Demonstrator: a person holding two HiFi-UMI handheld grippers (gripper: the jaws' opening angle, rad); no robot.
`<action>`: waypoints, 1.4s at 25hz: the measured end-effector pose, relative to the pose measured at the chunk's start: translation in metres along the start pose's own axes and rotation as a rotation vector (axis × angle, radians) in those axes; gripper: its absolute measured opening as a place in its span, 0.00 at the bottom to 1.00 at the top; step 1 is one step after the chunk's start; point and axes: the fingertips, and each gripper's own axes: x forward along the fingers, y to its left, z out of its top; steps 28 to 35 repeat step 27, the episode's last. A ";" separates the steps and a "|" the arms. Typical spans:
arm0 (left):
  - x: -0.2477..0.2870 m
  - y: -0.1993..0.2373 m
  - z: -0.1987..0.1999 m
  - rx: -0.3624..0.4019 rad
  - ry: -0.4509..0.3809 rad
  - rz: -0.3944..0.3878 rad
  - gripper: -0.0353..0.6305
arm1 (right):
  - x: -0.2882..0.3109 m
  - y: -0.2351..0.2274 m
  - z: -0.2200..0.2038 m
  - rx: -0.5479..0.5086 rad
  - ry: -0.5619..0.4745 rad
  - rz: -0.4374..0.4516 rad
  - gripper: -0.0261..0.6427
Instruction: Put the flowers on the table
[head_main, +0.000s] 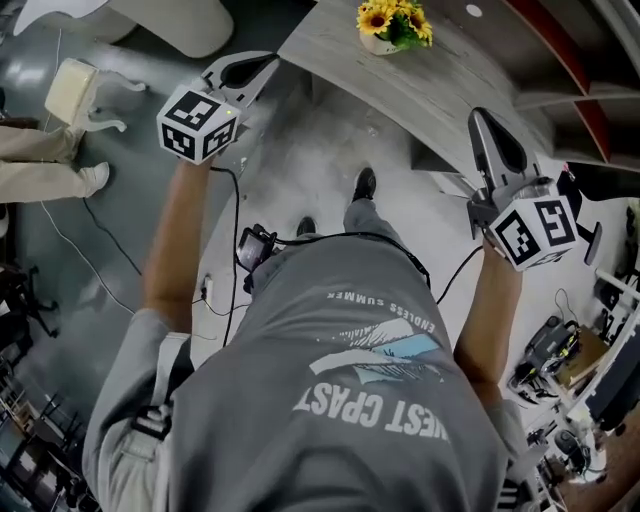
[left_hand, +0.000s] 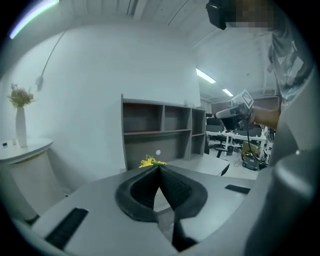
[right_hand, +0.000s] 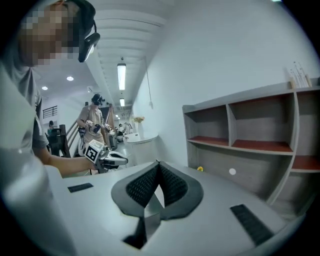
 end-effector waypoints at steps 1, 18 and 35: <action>-0.012 -0.001 0.008 0.003 -0.007 0.009 0.08 | -0.001 0.006 0.006 -0.019 -0.010 0.008 0.08; -0.109 -0.062 0.069 0.082 -0.170 -0.071 0.08 | -0.027 0.066 0.034 -0.123 -0.094 -0.003 0.08; -0.114 -0.089 0.041 0.049 -0.127 -0.108 0.08 | -0.047 0.073 0.009 -0.089 -0.064 -0.020 0.08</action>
